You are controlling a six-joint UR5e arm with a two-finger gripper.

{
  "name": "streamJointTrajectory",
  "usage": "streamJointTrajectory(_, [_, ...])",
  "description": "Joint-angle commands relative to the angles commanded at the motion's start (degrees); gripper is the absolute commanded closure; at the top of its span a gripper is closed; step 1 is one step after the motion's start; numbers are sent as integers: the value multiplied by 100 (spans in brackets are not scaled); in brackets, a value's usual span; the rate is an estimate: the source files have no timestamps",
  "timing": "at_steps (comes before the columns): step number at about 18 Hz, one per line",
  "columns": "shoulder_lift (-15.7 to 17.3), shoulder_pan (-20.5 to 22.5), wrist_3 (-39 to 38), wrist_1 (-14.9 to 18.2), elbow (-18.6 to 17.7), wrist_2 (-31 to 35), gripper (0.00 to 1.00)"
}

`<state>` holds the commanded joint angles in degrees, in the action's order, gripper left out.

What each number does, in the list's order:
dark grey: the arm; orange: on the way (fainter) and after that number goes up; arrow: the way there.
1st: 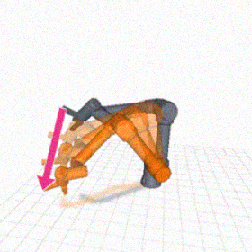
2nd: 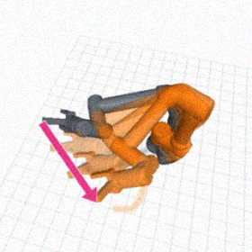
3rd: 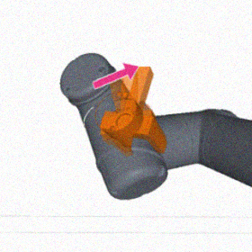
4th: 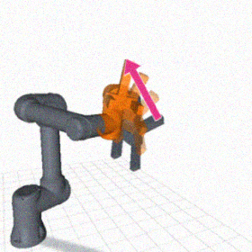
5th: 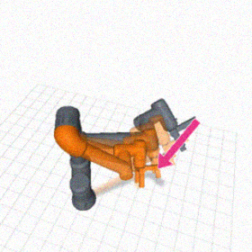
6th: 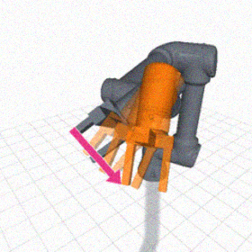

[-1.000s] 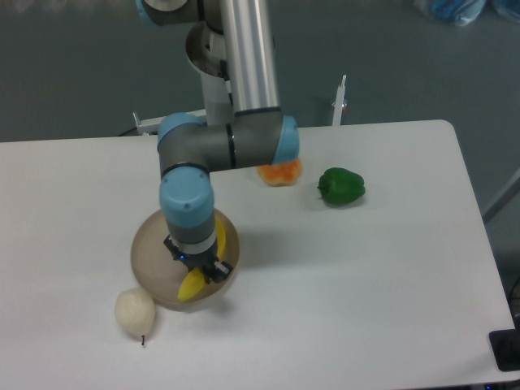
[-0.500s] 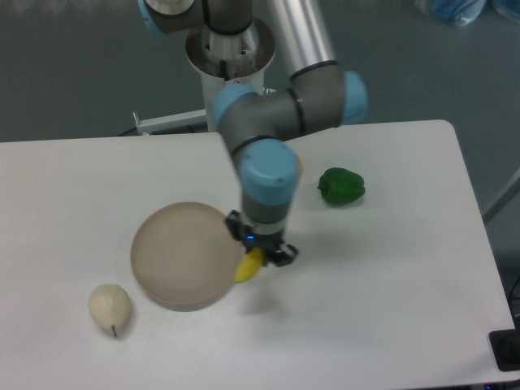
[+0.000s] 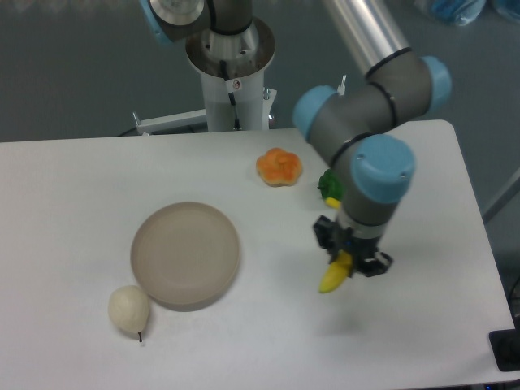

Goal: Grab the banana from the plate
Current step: 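Lift the banana off the plate and carry it away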

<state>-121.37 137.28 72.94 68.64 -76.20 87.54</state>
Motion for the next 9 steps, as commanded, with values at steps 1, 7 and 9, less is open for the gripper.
streamJointTrajectory(1, [-62, 53, 79, 9, 26, 18, 100])
streamJointTrajectory(7, [-326, 255, 773, 17, 211, 316, 100])
streamJointTrajectory(9, [-343, 246, 774, 9, 203, 317, 100])
